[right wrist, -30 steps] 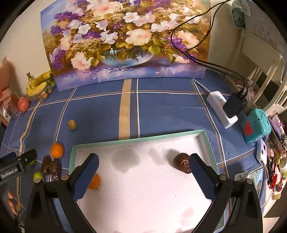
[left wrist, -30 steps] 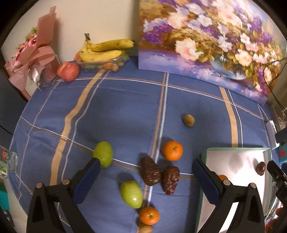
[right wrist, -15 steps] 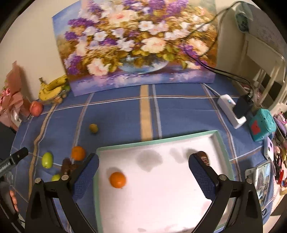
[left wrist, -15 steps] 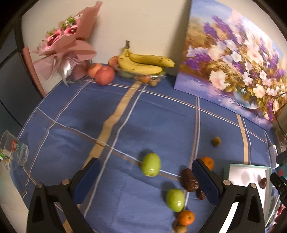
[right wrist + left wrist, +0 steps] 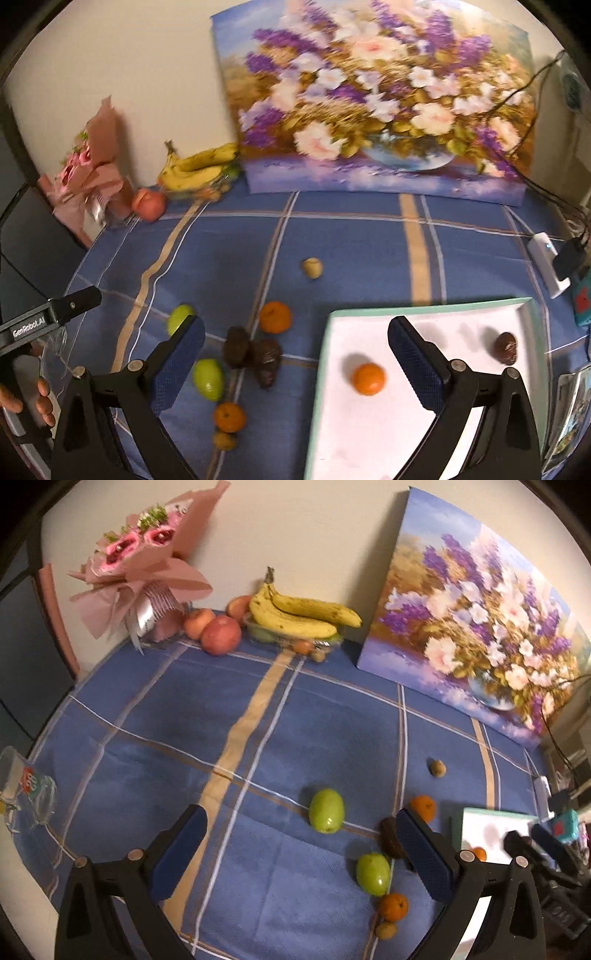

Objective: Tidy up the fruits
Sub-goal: 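Move both open tools back toward the fruit row, then grasp an orange with the right tool while the left tool grasps a green pear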

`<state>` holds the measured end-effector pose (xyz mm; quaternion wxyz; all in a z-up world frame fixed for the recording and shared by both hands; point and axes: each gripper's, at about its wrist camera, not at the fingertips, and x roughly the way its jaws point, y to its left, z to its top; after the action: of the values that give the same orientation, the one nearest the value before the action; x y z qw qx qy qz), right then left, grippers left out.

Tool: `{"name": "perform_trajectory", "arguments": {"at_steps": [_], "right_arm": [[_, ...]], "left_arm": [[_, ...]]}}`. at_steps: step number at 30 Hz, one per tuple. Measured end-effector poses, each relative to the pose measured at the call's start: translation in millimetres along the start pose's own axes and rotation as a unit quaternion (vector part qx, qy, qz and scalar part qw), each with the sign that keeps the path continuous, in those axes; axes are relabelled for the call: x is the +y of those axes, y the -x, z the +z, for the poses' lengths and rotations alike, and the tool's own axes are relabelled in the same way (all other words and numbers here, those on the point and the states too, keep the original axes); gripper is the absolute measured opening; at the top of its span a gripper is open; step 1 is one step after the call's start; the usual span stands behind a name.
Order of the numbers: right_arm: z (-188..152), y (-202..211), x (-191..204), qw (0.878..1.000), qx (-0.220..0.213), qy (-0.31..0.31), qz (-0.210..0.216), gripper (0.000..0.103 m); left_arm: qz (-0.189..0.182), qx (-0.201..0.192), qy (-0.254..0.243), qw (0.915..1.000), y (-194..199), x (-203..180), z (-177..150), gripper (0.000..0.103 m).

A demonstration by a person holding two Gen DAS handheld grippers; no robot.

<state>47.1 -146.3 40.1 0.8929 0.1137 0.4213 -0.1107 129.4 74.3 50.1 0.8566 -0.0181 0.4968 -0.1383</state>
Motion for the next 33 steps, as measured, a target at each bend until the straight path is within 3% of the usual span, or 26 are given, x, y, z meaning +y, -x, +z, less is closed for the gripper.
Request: {"name": "perform_trajectory", "arguments": {"at_steps": [2, 5, 6, 17, 21, 33], "right_arm": [[-4, -5, 9, 1.000, 0.013, 0.004, 0.009, 0.095], [-13, -14, 19, 0.999, 0.035, 0.007, 0.015, 0.078], [-16, -16, 20, 0.999, 0.043, 0.006, 0.016, 0.077], [-46, -53, 45, 0.992, 0.122, 0.038, 0.023, 0.075], [-59, -66, 53, 0.987, 0.151, 0.052, 0.024, 0.062], [-86, -95, 70, 0.975, 0.203, 0.086, 0.020, 0.060]], "left_arm": [[-0.011, 0.012, 0.006, 0.9999, -5, 1, -4, 0.103], [-0.009, 0.033, 0.010, 0.9994, -16, 1, -10, 0.103], [-0.008, 0.040, 0.009, 0.9991, -20, 0, -13, 0.102], [0.011, 0.106, 0.012, 0.9943, -61, 0, -30, 0.101], [0.012, 0.122, 0.024, 0.9922, -70, 5, -34, 0.101], [0.018, 0.158, 0.028, 0.9869, -94, 5, -44, 0.101]]}}
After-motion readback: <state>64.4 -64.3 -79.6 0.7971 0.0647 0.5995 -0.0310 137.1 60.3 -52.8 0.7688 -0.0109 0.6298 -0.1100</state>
